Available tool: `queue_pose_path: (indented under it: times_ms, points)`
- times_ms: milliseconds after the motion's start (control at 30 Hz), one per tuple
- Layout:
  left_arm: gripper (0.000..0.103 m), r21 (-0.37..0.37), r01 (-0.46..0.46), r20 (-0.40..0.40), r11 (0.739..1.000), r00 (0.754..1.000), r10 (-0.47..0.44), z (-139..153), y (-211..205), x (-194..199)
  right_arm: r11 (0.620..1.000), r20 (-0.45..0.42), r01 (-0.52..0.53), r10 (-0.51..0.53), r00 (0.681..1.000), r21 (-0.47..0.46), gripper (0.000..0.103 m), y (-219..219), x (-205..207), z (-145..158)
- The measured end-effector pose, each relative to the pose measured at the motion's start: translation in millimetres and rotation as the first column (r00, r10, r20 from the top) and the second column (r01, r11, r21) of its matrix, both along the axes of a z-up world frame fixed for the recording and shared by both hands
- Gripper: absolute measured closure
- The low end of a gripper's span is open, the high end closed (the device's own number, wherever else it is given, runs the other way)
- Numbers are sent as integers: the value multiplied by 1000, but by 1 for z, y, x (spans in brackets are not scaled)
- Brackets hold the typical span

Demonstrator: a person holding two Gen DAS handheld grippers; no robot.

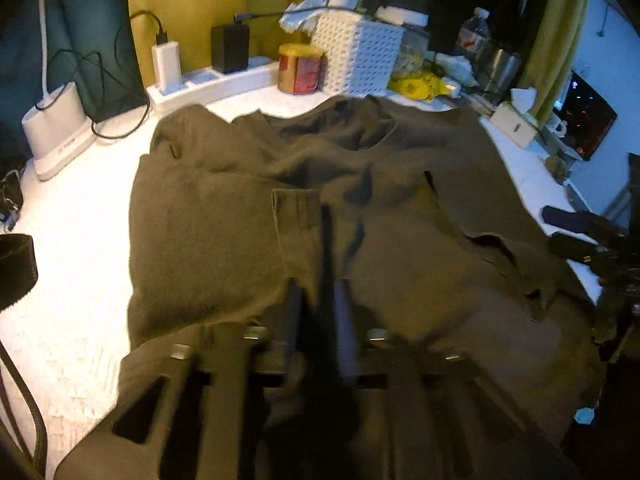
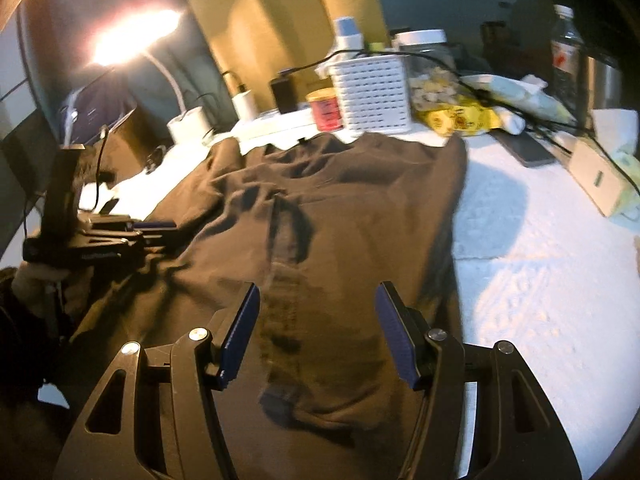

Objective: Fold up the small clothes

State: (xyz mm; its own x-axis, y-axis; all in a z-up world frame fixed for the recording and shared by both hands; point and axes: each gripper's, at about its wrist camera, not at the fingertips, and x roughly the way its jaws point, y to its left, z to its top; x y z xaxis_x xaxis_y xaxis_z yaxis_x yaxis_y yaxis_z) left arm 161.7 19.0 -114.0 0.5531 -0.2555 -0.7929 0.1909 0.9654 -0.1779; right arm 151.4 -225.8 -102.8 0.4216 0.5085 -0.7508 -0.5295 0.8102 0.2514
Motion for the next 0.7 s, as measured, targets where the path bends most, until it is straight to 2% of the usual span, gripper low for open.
queue_pose_path:
  times_ms: [33, 67, 133, 200, 367, 500, 633, 700]
  points:
    - [44, -4, -4, 13, 1000, 1000, 4, 6, 3, -6, 1000, 1, -7, 7, 1000, 0, 40, 3, -1, -1]
    - [39, -16, -15, 30, 1000, 999, 15, 12, 8, -14, 1000, 2, -12, 12, 1000, 6, 40, 4, -1, -1]
    - [39, -31, -26, 43, 999, 999, 27, 18, 16, -21, 999, -8, -29, 29, 1000, 33, 40, 8, 0, -3]
    - [39, -15, -51, 51, 999, 997, 52, 20, 27, -29, 998, -19, -45, 46, 999, 33, 40, 14, 3, -5]
    - [39, 3, -107, 9, 994, 994, 107, 0, 48, -33, 995, -79, -98, 99, 992, 12, 40, 36, 11, -17]
    - [39, -25, -64, -16, 998, 998, 63, -7, 42, -37, 990, -128, -141, 139, 982, -10, 40, 52, 11, -28]
    - [39, -147, 45, -32, 988, 998, -51, -1, 30, -46, 982, -124, -186, 182, 975, -19, 40, 60, 5, -27]
    - [39, -153, 84, -13, 985, 996, -87, 7, 26, -52, 979, -119, -200, 195, 974, -28, 40, 62, 2, -25]
